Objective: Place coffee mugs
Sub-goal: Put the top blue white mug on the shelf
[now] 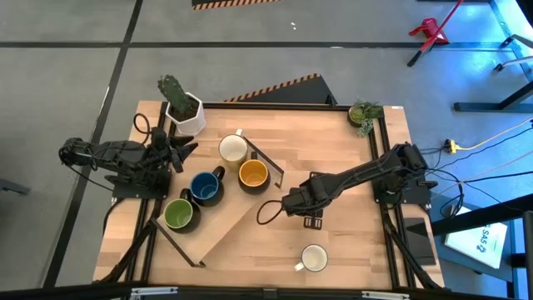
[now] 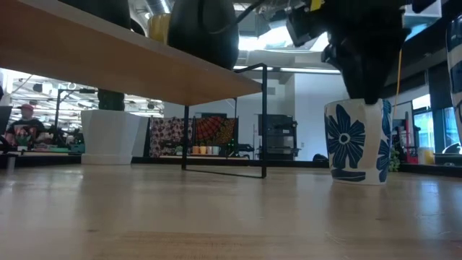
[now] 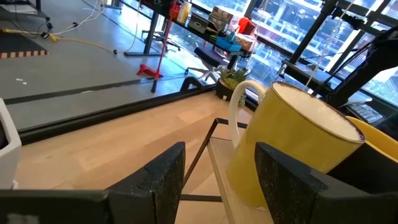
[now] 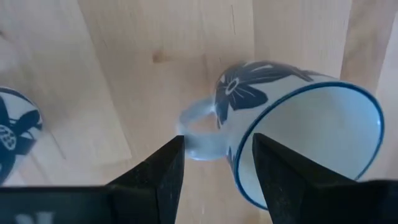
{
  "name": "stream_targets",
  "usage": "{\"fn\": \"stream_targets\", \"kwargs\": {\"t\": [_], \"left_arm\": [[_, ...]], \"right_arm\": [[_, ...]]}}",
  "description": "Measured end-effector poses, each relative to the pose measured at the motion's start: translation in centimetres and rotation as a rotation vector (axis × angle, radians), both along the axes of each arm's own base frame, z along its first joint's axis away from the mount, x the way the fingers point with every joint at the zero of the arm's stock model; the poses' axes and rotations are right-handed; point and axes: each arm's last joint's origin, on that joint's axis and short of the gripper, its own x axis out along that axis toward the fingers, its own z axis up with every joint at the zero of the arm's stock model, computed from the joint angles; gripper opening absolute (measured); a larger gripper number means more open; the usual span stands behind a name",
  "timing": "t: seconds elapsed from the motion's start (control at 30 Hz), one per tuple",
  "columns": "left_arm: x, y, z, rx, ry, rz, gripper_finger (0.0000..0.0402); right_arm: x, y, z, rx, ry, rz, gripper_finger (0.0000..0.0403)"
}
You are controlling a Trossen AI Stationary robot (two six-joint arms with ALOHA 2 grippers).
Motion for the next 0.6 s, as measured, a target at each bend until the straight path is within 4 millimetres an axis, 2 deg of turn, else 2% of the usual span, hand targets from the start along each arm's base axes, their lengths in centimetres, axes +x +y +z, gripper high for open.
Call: {"fn": "stream_targets", "kwargs": {"t": [0.27, 0.37, 0.53, 0.6], "left_arm": [[0.00, 0.00, 0.00, 0.003, 0.002, 0.000, 0.0188], [0.00, 0.00, -0.01, 0.003, 0.002, 0.001, 0.0188], [0.00, 0.01, -0.01, 0.003, 0.002, 0.002, 0.0188], [0.00, 0.01, 0.00, 0.010, 0.006, 0.004, 0.0188]], "right_arm": [[0.66, -0.54, -0.75, 0.013, -0.056, -0.005, 0.0163], [0.64, -0.79, -0.93, 0.010, -0.050, -0.008, 0.0123], [0.38, -0.74, -1.09, 0.018, -0.017, 0.008, 0.0021], [0.39, -0.73, -1.04, 0.017, -0.021, 0.016, 0.0009]]}}
